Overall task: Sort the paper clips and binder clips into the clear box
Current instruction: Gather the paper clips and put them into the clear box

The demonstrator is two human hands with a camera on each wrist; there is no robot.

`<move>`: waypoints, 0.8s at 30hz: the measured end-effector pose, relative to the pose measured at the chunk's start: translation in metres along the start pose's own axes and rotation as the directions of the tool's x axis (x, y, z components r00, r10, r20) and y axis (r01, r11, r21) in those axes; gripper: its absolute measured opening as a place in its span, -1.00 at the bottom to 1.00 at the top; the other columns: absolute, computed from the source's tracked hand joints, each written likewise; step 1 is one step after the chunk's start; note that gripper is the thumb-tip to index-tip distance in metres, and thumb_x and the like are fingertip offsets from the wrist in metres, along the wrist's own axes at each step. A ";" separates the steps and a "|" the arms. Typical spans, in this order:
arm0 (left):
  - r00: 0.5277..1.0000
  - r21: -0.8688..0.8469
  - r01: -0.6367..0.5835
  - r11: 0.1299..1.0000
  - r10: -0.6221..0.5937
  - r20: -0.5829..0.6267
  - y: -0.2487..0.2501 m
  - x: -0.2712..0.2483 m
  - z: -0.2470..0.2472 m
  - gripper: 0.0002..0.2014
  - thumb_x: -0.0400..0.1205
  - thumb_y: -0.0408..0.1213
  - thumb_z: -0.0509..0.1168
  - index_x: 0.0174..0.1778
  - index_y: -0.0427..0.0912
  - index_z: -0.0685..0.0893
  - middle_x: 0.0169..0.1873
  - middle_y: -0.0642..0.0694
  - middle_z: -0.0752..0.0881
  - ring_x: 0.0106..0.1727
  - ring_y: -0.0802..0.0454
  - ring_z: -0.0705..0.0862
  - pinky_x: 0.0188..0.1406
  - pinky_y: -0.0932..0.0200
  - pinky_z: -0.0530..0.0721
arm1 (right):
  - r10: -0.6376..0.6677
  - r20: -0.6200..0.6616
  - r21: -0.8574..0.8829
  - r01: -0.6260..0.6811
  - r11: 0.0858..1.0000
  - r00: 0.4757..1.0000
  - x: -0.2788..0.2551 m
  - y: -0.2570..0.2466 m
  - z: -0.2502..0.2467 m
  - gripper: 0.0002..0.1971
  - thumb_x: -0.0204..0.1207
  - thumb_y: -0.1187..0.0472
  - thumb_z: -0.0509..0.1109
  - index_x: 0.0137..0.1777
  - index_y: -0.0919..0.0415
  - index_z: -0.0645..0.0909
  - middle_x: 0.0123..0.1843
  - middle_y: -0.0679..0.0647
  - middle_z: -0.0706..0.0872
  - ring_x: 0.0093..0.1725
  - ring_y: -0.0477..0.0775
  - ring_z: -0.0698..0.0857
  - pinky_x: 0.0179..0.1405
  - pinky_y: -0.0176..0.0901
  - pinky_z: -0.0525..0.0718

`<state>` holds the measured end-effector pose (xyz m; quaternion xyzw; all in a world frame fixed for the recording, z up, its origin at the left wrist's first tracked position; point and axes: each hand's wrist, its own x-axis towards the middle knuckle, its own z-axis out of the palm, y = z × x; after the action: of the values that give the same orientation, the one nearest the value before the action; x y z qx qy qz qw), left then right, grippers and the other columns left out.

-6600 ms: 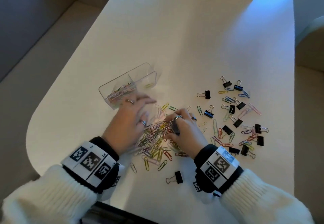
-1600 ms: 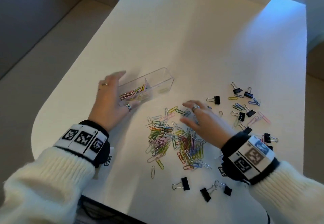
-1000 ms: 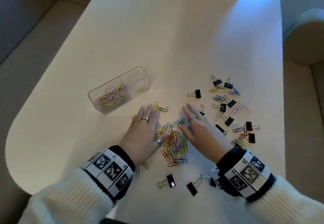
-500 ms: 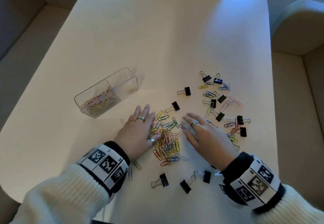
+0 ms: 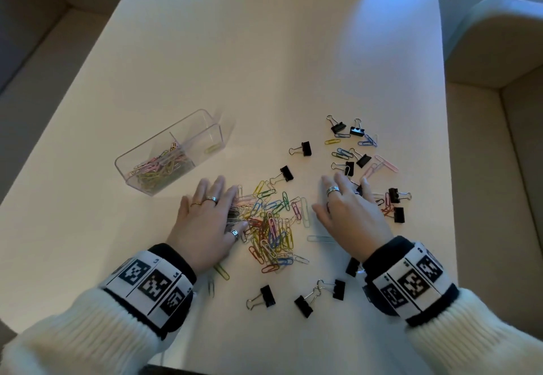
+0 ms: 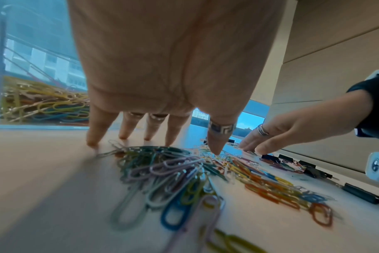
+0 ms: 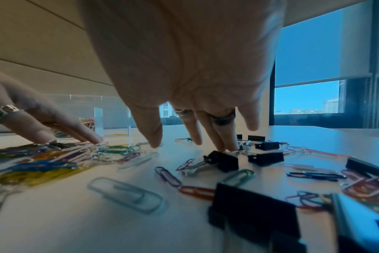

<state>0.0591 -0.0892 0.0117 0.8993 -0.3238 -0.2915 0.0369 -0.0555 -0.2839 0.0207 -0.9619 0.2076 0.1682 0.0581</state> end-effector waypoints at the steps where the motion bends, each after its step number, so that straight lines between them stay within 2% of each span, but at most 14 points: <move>1: 1.000 -0.015 0.004 1.000 -0.003 0.024 0.000 0.000 0.000 -0.32 0.65 0.12 0.03 0.61 -0.01 -0.10 0.63 -0.04 -0.22 0.64 -0.14 -0.24 0.62 -0.15 -0.05 | 0.005 0.032 -0.021 -0.005 1.000 0.999 0.001 0.000 0.000 -0.41 0.66 -0.05 0.00 0.59 0.25 0.07 0.60 0.23 0.22 0.60 0.14 0.23 0.62 0.15 -0.06; 3: 0.998 -0.048 -0.018 0.999 0.021 0.060 0.001 -0.002 0.001 -0.30 0.65 0.10 0.05 0.62 -0.01 -0.12 0.63 -0.04 -0.25 0.63 -0.13 -0.27 0.62 -0.08 -0.08 | -0.050 0.052 -0.050 0.052 0.997 0.997 0.002 -0.003 0.000 -0.42 0.68 -0.05 -0.04 0.60 0.24 0.02 0.61 0.16 0.23 0.62 0.07 0.17 0.62 0.10 -0.10; 5: 0.997 -0.114 -0.056 0.992 0.062 0.049 0.003 -0.004 0.002 -0.31 0.65 0.08 0.08 0.62 0.01 -0.09 0.63 -0.02 -0.22 0.63 -0.08 -0.27 0.61 0.00 -0.09 | -0.152 0.005 -0.007 0.152 0.988 0.988 -0.002 -0.009 -0.001 -0.46 0.68 -0.01 0.01 0.59 0.24 0.13 0.58 0.10 0.33 0.57 0.00 0.28 0.62 0.11 -0.04; 7: 0.998 -0.145 -0.064 0.987 0.064 -0.008 0.002 -0.005 0.002 -0.33 0.65 0.07 0.09 0.61 0.01 -0.05 0.64 -0.02 -0.18 0.64 -0.08 -0.24 0.60 0.04 -0.10 | -0.221 -0.151 0.001 0.223 0.975 0.964 -0.005 -0.014 0.000 -0.57 0.55 0.06 0.33 0.38 0.23 0.52 0.37 0.05 0.62 0.36 -0.04 0.59 0.49 0.18 0.32; 8: 0.998 -0.130 -0.053 0.990 0.048 -0.042 0.000 -0.006 0.002 -0.34 0.65 0.07 0.08 0.61 0.01 -0.04 0.64 -0.03 -0.17 0.64 -0.10 -0.23 0.60 0.03 -0.10 | -0.233 -0.235 -0.024 0.234 0.972 0.944 -0.006 -0.016 0.001 -0.63 0.39 0.10 0.51 0.17 0.21 0.68 0.19 0.02 0.75 0.18 -0.05 0.71 0.29 0.21 0.54; 10: 0.998 -0.107 -0.016 0.994 0.010 -0.062 -0.004 -0.007 0.002 -0.34 0.65 0.08 0.06 0.61 0.00 -0.05 0.64 -0.05 -0.17 0.64 -0.15 -0.23 0.61 -0.01 -0.11 | -0.195 -0.289 -0.003 0.203 0.979 0.937 -0.006 -0.019 0.004 -0.67 0.19 0.13 0.64 -0.04 0.20 0.77 -0.02 0.04 0.82 -0.02 -0.03 0.80 0.01 0.20 0.69; 11: 0.999 -0.111 0.001 0.994 -0.005 -0.043 -0.006 -0.009 0.002 -0.34 0.65 0.08 0.05 0.61 -0.01 -0.06 0.64 -0.06 -0.19 0.63 -0.16 -0.24 0.60 -0.01 -0.12 | -0.177 -0.270 0.023 0.190 0.982 0.946 -0.006 -0.021 0.006 -0.65 0.20 0.13 0.64 -0.01 0.22 0.76 -0.02 0.09 0.82 -0.01 0.00 0.80 0.02 0.19 0.69; 13: 1.000 -0.126 0.012 0.992 -0.012 0.003 -0.008 -0.011 0.005 -0.34 0.65 0.07 0.06 0.61 -0.01 -0.06 0.63 -0.06 -0.21 0.63 -0.16 -0.26 0.60 0.01 -0.13 | -0.174 -0.256 0.101 0.205 0.973 0.951 -0.006 -0.024 0.011 -0.66 0.37 0.15 0.52 0.13 0.26 0.70 0.12 0.16 0.77 0.13 0.05 0.75 0.19 0.17 0.61; 15: 1.000 -0.122 -0.009 0.992 0.008 -0.008 -0.007 -0.013 0.007 -0.36 0.65 0.05 0.09 0.61 -0.02 0.00 0.64 -0.07 -0.15 0.64 -0.14 -0.21 0.62 0.02 -0.07 | -0.165 -0.255 0.236 0.227 0.945 0.953 -0.005 -0.023 0.009 -0.71 0.55 0.18 0.34 0.24 0.23 0.64 0.26 0.11 0.70 0.18 0.05 0.72 0.30 0.06 0.57; 17: 0.992 -0.112 -0.077 0.991 0.064 -0.107 -0.004 -0.013 0.008 -0.42 0.65 -0.02 0.14 0.57 -0.08 0.18 0.62 -0.16 0.09 0.62 -0.18 0.02 0.60 -0.07 0.12 | -0.133 -0.289 0.311 0.224 0.924 0.948 -0.002 -0.019 0.000 -0.73 0.59 0.21 0.24 0.23 0.23 0.63 0.24 0.08 0.68 -0.16 -0.01 0.72 0.01 -0.15 0.67; 18: 0.980 -0.114 -0.120 0.986 0.100 -0.171 0.000 -0.012 0.006 -0.47 0.63 -0.07 0.16 0.52 -0.12 0.31 0.55 -0.21 0.26 0.56 -0.21 0.18 0.52 -0.15 0.28 | -0.104 -0.299 0.328 0.204 0.922 0.949 0.002 -0.015 -0.005 -0.72 0.59 0.23 0.22 0.23 0.24 0.62 0.23 0.08 0.66 -0.31 -0.10 0.63 -0.12 -0.23 0.63; 20: 0.952 -0.106 -0.201 0.974 0.169 -0.257 0.014 -0.010 0.000 -0.54 0.59 -0.10 0.17 0.41 -0.13 0.46 0.41 -0.17 0.45 0.42 -0.19 0.36 0.35 -0.16 0.45 | -0.058 -0.269 0.319 0.146 0.937 0.961 0.012 -0.005 -0.013 -0.71 0.58 0.26 0.25 0.28 0.22 0.58 0.25 0.08 0.58 -0.32 -0.09 0.56 -0.12 -0.25 0.60; 22: 0.939 -0.019 -0.279 0.960 0.268 -0.215 0.031 -0.006 -0.001 -0.56 0.64 -0.07 0.13 0.44 -0.06 0.38 0.44 -0.06 0.39 0.43 -0.11 0.31 0.38 -0.07 0.33 | -0.049 -0.144 0.290 0.090 0.953 0.988 0.023 0.003 -0.017 -0.64 0.56 0.20 0.30 0.37 0.11 0.50 0.28 0.06 0.49 -0.14 0.03 0.63 0.05 -0.20 0.61; 24: 0.923 0.084 -0.351 0.932 0.360 -0.133 0.047 0.001 0.002 -0.51 0.65 -0.03 0.10 0.50 -0.06 0.27 0.53 -0.04 0.28 0.51 -0.10 0.23 0.43 -0.10 0.20 | -0.071 -0.021 0.301 0.074 0.951 0.997 0.033 0.004 -0.020 -0.62 0.53 0.13 0.34 0.36 0.02 0.49 0.26 0.03 0.46 -0.04 0.04 0.64 0.07 -0.21 0.61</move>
<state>0.0322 -0.1263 0.0222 0.8453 -0.4864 -0.2034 0.0864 -0.0226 -0.3037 0.0278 -0.9495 0.1956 0.1277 0.2094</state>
